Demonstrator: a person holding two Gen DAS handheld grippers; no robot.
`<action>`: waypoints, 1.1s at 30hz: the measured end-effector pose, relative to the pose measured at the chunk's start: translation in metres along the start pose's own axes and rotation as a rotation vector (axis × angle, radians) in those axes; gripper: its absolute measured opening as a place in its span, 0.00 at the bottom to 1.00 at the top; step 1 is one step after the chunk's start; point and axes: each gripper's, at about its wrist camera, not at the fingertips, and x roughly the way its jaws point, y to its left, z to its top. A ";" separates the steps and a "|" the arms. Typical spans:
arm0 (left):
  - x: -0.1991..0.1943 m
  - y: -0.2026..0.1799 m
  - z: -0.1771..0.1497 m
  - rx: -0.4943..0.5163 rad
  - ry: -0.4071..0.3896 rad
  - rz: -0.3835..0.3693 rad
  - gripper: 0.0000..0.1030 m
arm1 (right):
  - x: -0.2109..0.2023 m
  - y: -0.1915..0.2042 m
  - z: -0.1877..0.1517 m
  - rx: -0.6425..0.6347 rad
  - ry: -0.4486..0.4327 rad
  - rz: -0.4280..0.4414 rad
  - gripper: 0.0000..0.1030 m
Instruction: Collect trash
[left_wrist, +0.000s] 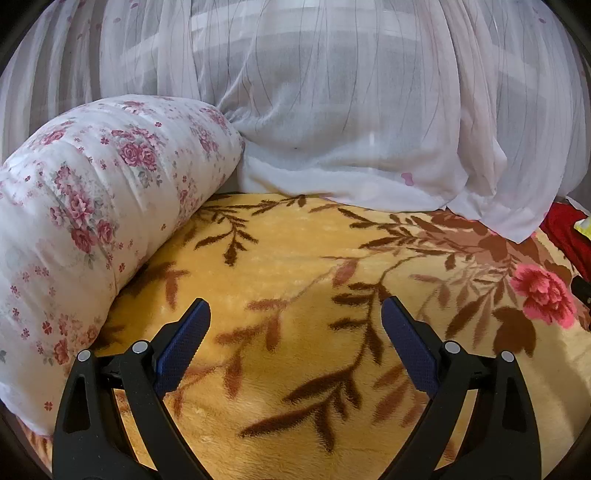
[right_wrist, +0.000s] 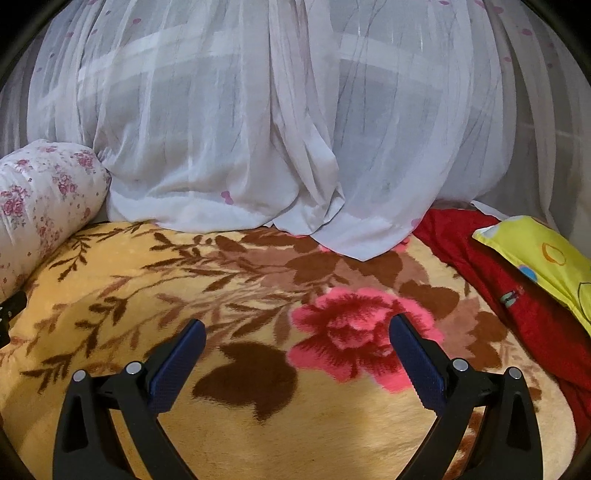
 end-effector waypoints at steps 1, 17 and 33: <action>0.000 0.000 0.000 0.000 0.000 0.001 0.89 | 0.000 0.001 0.000 -0.003 -0.001 0.002 0.95; -0.003 -0.003 0.000 0.000 -0.002 0.000 0.89 | 0.001 0.004 -0.002 -0.013 0.003 0.015 0.95; -0.004 -0.003 0.000 0.006 -0.008 -0.003 0.89 | 0.005 0.010 -0.005 -0.033 0.015 0.026 0.95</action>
